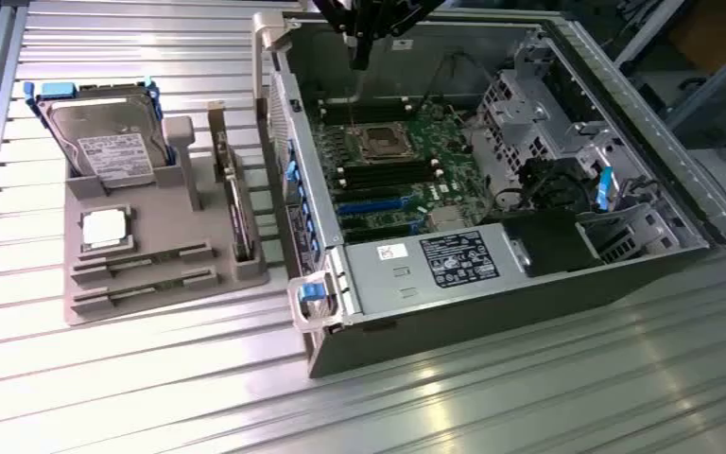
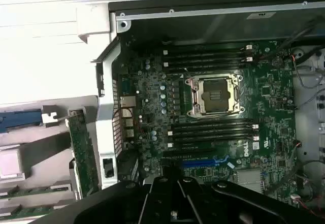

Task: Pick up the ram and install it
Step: 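Reach for the ram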

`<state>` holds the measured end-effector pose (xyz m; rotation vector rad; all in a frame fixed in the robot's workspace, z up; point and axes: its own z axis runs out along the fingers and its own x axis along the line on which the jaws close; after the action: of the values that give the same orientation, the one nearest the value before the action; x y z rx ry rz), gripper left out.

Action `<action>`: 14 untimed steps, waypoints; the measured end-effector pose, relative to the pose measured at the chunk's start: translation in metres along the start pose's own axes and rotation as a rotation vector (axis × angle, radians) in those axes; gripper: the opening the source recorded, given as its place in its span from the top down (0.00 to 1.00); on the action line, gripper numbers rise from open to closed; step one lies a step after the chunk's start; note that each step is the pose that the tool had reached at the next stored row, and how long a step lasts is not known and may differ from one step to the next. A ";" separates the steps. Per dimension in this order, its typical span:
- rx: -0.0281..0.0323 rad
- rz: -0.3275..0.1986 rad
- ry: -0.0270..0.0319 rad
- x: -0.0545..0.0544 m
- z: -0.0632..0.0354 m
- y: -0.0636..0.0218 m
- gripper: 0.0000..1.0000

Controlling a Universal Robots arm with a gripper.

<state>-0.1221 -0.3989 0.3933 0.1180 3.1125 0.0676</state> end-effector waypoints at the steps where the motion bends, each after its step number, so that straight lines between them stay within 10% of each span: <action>1: 0.0000 0.000 0.0000 0.011 -0.0003 -0.0009 0.89; 14: 0.0000 0.000 0.0000 0.023 -0.0006 -0.0017 0.89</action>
<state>-0.1449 -0.3989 0.3933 0.1179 3.1125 0.0676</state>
